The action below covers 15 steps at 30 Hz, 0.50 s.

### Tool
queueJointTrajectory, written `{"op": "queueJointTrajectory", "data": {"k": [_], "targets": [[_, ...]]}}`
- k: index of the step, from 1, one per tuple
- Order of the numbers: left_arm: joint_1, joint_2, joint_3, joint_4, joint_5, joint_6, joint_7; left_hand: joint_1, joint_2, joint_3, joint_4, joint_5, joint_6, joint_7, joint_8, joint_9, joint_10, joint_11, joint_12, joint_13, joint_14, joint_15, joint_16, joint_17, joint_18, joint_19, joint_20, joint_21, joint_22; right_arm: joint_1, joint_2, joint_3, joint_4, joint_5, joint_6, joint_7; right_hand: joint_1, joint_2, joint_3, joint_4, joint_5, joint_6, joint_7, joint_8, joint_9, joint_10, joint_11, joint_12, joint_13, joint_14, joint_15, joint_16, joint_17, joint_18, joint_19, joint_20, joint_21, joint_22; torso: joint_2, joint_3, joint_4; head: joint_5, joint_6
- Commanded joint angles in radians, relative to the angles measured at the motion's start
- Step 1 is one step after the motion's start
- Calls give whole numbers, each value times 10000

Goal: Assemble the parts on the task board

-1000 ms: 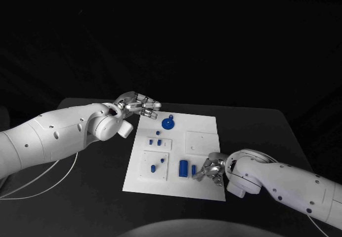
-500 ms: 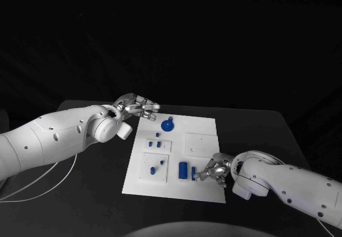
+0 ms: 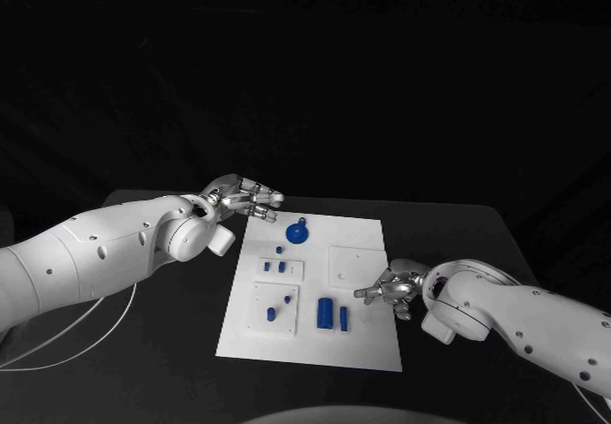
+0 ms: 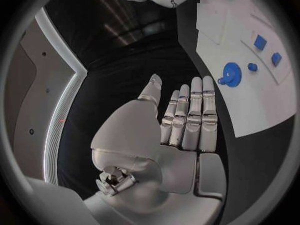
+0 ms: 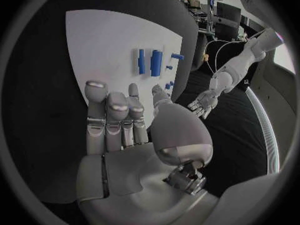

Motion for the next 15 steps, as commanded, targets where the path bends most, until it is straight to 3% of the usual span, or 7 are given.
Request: {"op": "queueJointTrajectory", "data": {"k": [1,6,11,13,15], "targets": [[-7,38,6,-18,51,-15,186,-82,-6,5,42,16,-85,-9,8,3,-45,-9,-2,-1,-34,-5,-21,13,-57,-61,-11,-56,12,1,136,11,-110,-82,-305,90,-47,49,178,-196,-23,119,-6,38,-28,54,-73,65,25,11,-52,7,7,-110,487,-50,67,12,-40,42,-2,2,-7],[-20,62,6,-34,57,-15,203,-83,2,15,33,17,-71,-15,8,3,-29,-16,-2,-1,-21,-10,-19,20,-56,-54,-14,-52,17,3,387,3,-235,-292,-196,-85,47,-68,588,-535,-231,311,-85,48,27,99,-119,98,61,22,-72,41,12,-151,491,-65,139,29,-20,32,15,2,-33],[-29,72,6,-44,59,-3,204,-83,2,15,33,17,-71,-15,8,3,-29,-16,-2,-1,-21,-10,-19,20,-56,-54,-14,-52,17,1,596,-93,-340,-495,-51,-263,70,-892,1856,-523,-462,467,-162,35,535,175,-166,168,158,24,-98,96,32,-207,490,-101,204,59,-21,17,26,-13,-90],[-31,75,6,-44,59,5,205,-83,2,15,33,17,-71,-15,8,3,-29,-16,-2,-1,-21,-10,-19,20,-56,-54,-14,-52,17,-2,668,-132,-376,-567,-13,-330,134,-1038,1936,-518,-473,564,-198,53,673,188,-186,183,179,27,-105,114,40,-217,492,-107,229,68,-22,10,27,-13,-111],[-34,77,6,-43,59,12,206,-83,2,15,33,17,-71,-15,8,3,-29,-16,-2,-1,-21,-10,-19,20,-56,-54,-14,-52,17,-7,751,-173,-418,-689,3,-413,204,-1176,2063,-400,-483,569,-221,47,1028,205,-201,187,209,27,-115,128,42,-237,490,-121,233,74,-24,15,26,-8,-125]]}}
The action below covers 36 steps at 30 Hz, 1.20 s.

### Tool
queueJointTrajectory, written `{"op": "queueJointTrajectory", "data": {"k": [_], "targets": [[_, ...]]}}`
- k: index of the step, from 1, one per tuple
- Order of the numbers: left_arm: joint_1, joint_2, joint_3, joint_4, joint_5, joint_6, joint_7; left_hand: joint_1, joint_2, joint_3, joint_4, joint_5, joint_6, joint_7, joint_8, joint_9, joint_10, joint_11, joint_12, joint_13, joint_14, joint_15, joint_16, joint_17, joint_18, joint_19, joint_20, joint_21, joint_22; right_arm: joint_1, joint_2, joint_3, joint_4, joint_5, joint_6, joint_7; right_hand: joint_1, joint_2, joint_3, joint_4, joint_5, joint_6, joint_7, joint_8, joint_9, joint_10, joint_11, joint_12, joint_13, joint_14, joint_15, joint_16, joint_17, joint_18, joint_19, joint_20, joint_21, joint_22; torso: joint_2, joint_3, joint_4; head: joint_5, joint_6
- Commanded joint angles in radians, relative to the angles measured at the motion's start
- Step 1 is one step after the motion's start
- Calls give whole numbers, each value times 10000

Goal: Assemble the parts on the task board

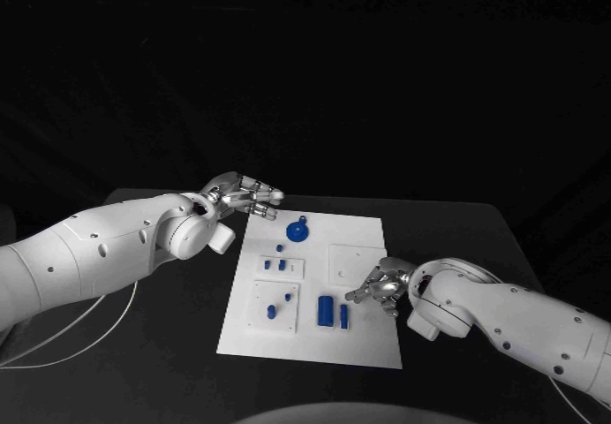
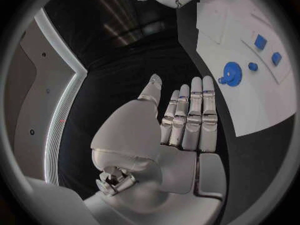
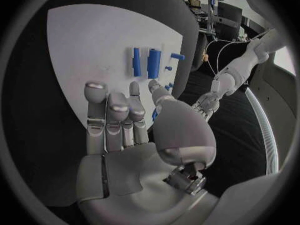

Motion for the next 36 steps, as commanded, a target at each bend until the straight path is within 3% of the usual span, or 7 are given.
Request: {"op": "queueJointTrajectory", "data": {"k": [1,6,7,8,14,20,36], "targets": [[-6,30,4,12,49,27,161,-83,2,15,33,17,-71,-15,8,3,-29,-15,-2,-1,-21,-10,-19,9,-55,-54,-14,-52,9,-12,116,-46,-70,-471,146,-296,77,-187,109,78,-99,106,-10,47,349,49,-49,51,35,-2,-92,75,21,-84,515,-77,69,48,1,-12,9,2,-45],[-10,32,5,32,49,45,158,-81,8,21,23,17,-68,-14,8,3,-29,-16,-2,-2,-27,-9,-21,11,-58,-58,-14,-53,12,-37,267,-111,-161,-947,148,-508,368,-401,146,31,-243,450,-212,187,1384,125,-175,113,117,-3,-175,86,31,-133,517,-141,93,56,-1,-6,9,28,-80],[-11,31,5,37,49,52,154,-81,8,21,23,17,-68,-14,8,3,-29,-16,-2,-2,-27,-9,-21,11,-58,-58,-14,-53,12,-42,289,-125,-170,-1040,140,-542,446,-455,153,19,-319,507,-295,320,2052,151,-212,96,118,-4,-202,80,31,-166,517,-178,93,56,-3,-7,12,32,-86],[-11,30,5,41,49,59,151,-81,8,21,23,17,-68,-14,8,3,-29,-16,-2,-2,-27,-9,-21,11,-58,-58,-14,-53,12,-46,310,-140,-177,-1113,130,-571,476,-493,277,203,-305,-78,-339,428,4827,199,-241,11,122,-12,-239,61,39,-285,520,-267,75,37,-5,-6,6,31,-91],[-17,31,5,54,49,99,137,-89,16,22,23,17,-72,-13,8,3,-35,-13,-2,-2,-35,-6,-23,11,-58,-63,-12,-55,14,-65,438,-205,-236,-1377,36,-702,398,-543,324,264,-326,318,-469,79,6873,263,-304,115,235,-13,-266,46,-13,-238,526,-249,85,19,0,-2,-3,56,-108],[-23,25,5,73,49,126,127,-89,16,22,23,17,-72,-13,8,3,-35,-13,-2,-2,-35,-6,-23,11,-58,-63,-12,-55,14,-96,589,-262,-390,-1516,-54,-815,332,-531,407,420,-278,392,-543,56,7806,446,-327,315,434,-9,-307,49,-63,-255,529,-289,105,-29,1,3,1,64,-145],[-28,-8,5,102,49,140,112,-89,16,22,23,17,-72,-13,8,3,-35,-13,-2,-2,-35,-6,-23,11,-58,-63,-12,-55,14,-213,774,-371,-648,-1702,-25,-868,280,-550,435,605,-184,502,-595,51,8235,622,-363,533,789,-21,-345,19,-152,-268,526,-326,154,-130,-5,-1,-17,94,-180]]}}
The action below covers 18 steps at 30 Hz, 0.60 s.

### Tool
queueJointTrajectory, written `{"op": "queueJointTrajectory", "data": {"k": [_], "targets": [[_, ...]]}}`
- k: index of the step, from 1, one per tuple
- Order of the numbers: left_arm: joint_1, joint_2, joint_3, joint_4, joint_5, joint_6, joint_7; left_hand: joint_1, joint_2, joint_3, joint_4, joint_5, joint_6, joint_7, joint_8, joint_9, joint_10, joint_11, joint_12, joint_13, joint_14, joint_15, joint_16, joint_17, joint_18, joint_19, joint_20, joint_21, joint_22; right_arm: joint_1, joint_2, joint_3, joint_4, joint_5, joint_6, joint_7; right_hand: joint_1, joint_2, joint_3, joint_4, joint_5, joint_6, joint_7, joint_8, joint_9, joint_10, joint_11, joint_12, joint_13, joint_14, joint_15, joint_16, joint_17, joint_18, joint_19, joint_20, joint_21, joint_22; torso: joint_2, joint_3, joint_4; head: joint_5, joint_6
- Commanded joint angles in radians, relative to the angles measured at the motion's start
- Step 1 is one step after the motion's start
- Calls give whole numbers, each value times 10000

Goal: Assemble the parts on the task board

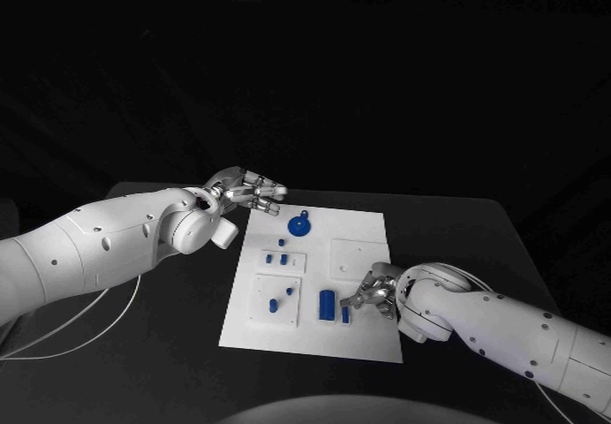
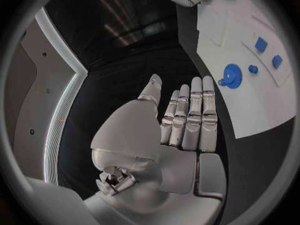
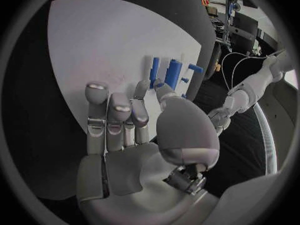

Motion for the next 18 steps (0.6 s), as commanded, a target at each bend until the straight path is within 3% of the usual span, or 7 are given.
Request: {"op": "queueJointTrajectory", "data": {"k": [1,7,11,13,18], "targets": [[0,4,5,31,45,120,105,-89,16,22,23,17,-72,-13,8,3,-35,-13,-2,-2,-35,-6,-23,16,-59,-63,-12,-54,16,-52,-40,-38,-33,-208,45,-83,-84,11,19,58,92,56,13,-68,14,73,10,25,15,-12,-67,-24,-11,-112,501,-49,36,-15,-4,-3,-9,10,4],[0,-10,5,35,45,110,112,-89,16,22,23,17,-72,-13,8,3,-35,-13,-2,-2,-35,-6,-23,16,-59,-63,-12,-54,16,-75,-150,-46,78,-56,-40,56,-130,-33,-104,174,180,43,17,-67,34,56,13,-28,10,-19,-68,-51,-39,-109,495,-52,6,-43,1,9,-10,34,36],[0,-26,5,22,45,86,121,-89,16,22,23,17,-72,-13,8,3,-35,-13,-2,-2,-35,-6,-23,16,-59,-63,-12,-54,16,-81,-323,-45,248,205,-229,419,-126,-130,-585,575,243,10,43,-64,62,2,30,-138,-27,-34,-69,-100,-77,-96,487,-57,-43,-81,-8,14,-21,34,78],[0,-33,5,1,143,80,122,-89,16,22,23,17,-72,-13,8,3,-35,-13,-2,-2,-35,-6,-23,16,-59,-63,-12,-54,16,-82,-481,-26,372,405,-582,1148,-87,-64,-975,873,317,-87,72,-66,76,-96,19,-227,-66,-56,-89,-170,-110,-63,479,-72,-105,-105,-21,4,-30,-33,173],[1,1,6,-123,681,28,108,-113,13,7,22,16,-76,-11,8,3,-37,-10,-2,-1,-41,-4,-21,17,-59,-71,-8,-58,22,-78,-721,164,447,1133,-1562,2714,-68,78,-1315,849,505,-309,153,-72,-286,-329,39,-659,-384,-73,-75,-351,-183,4,476,-62,-210,-154,-53,-15,-55,-106,345]]}}
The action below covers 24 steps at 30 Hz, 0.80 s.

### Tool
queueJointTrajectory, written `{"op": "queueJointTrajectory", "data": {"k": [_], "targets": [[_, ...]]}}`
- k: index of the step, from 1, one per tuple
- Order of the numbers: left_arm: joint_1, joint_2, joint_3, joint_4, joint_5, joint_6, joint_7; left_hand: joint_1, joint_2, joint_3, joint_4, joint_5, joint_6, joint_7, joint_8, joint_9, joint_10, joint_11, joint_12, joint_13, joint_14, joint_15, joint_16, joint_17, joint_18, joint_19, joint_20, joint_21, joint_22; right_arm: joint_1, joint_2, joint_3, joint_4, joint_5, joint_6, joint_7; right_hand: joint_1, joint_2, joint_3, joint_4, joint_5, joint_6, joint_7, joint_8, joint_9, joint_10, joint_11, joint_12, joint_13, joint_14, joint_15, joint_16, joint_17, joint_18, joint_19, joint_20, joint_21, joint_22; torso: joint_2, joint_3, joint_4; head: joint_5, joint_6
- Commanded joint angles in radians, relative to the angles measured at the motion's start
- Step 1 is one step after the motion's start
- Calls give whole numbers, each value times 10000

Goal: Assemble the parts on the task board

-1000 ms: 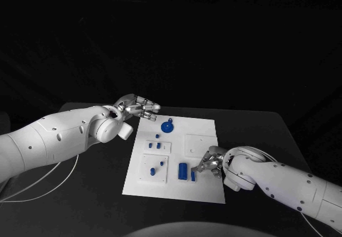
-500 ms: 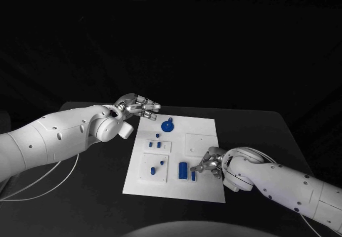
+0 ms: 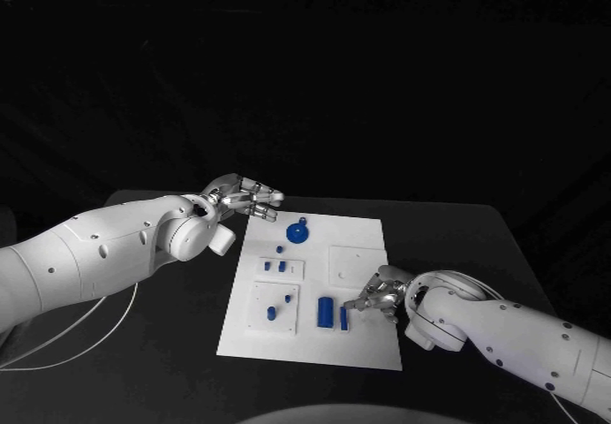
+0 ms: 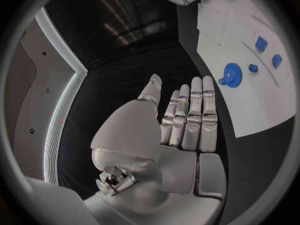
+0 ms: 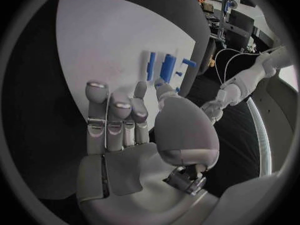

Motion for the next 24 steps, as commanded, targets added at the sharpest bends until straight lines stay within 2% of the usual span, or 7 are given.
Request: {"op": "queueJointTrajectory", "data": {"k": [1,3,8,15,19,21,24], "targets": [[4,72,6,-133,660,16,108,-113,13,7,22,16,-75,-11,8,3,-37,-9,-2,-1,-41,-4,-21,11,-59,-71,-8,-58,8,20,-124,129,-10,1150,-1220,2183,10,192,-189,-55,146,-250,48,-49,-453,-171,64,-267,-209,-62,-20,-166,-68,35,458,-52,-139,-47,-59,-24,-31,-64,129],[6,140,7,-256,862,-26,116,-113,-5,1,15,16,-76,-10,11,4,-36,-9,-1,-1,-50,0,-26,7,-60,-76,-6,-63,6,46,-173,256,-124,1874,-1520,2938,63,619,-669,-360,525,-738,298,-64,-2758,-307,240,-420,-386,-37,100,-272,-87,167,448,85,-340,-101,-117,-47,-29,-77,237],[18,308,13,-561,1301,-141,180,-100,13,16,12,15,-37,-27,15,4,17,-24,-1,-1,-106,13,-39,-11,-75,-134,10,-101,-11,339,-112,564,-940,4073,-1867,4745,23,1045,-1473,-920,911,-1545,760,-33,-5306,-888,525,-1454,-1357,-248,313,-1333,-689,436,256,304,-2147,-847,-323,-81,-49,-160,582],[123,533,21,-1100,1761,-489,421,-47,73,58,-7,17,61,-77,12,1,-98,23,-3,-6,-771,213,-93,-219,-125,-494,170,-358,-139,971,382,748,-2966,6231,-1761,6284,591,1715,-1806,-1945,1025,-2151,1227,-24,-7436,-1938,911,-4878,-5174,-1613,920,-3962,-2745,320,-1147,881,-5066,-3382,-662,-79,-99,-234,1319],[171,649,31,-1546,2090,-726,714,-35,70,77,-29,16,30,-188,2,-5,-369,54,-7,-6,-1207,286,-86,-422,-90,-684,302,-527,-244,1323,755,948,-4117,6973,-1462,6991,809,2023,-1467,-2328,1050,-2376,1415,-63,-8402,-2262,1333,-7416,-7948,-2558,1368,-5625,-4408,225,-2434,1351,-5337,-5174,-765,-43,-127,-292,1672],[185,759,37,-1882,2254,-843,903,-26,68,101,-65,16,-74,-285,0,-10,-600,56,-6,-10,-1586,332,-87,-576,-72,-892,414,-599,-333,1480,993,1077,-4707,7391,-1196,7344,755,2104,-1291,-2483,1047,-2607,1477,-54,-9047,-2451,1760,-9243,-10048,-3267,1931,-7297,-6050,199,-4012,1941,-5283,-6812,-828,-16,-154,-289,1811],[194,937,44,-2330,2504,-949,1155,-76,68,113,-70,11,-293,-365,-16,-29,-989,41,-12,-22,-2078,355,-104,-634,-58,-1273,578,-624,-455,1658,1324,1198,-5434,7769,-864,7716,686,2145,-1071,-2718,1069,-2790,1415,-38,-9915,-2663,2062,-10336,-11821,-3641,2332,-8861,-8086,367,-5130,2620,-5327,-8812,-895,20,-180,-290,1990]]}}
